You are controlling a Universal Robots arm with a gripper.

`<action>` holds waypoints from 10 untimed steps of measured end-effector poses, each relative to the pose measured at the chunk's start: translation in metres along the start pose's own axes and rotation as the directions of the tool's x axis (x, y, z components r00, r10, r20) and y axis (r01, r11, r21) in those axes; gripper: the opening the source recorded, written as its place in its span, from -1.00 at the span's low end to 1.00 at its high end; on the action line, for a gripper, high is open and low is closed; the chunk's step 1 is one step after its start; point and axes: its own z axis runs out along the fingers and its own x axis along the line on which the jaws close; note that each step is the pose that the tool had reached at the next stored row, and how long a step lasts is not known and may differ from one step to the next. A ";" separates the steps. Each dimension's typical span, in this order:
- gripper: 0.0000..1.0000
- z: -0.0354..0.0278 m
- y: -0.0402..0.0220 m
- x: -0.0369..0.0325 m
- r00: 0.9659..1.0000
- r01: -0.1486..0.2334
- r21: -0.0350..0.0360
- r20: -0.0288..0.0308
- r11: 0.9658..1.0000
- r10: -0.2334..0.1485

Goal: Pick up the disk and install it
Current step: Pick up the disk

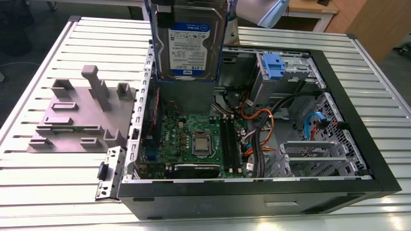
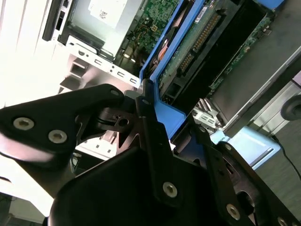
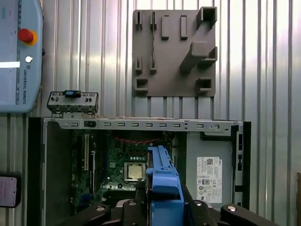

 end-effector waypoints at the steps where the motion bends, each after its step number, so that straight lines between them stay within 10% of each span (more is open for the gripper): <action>1: -0.27 0.0000 -0.0009 0.0016 1.000 0.000 0.000 0.000 1.000 0.000; 10: -0.27 0.0004 -0.0148 0.0090 1.000 0.000 0.000 0.000 1.000 0.000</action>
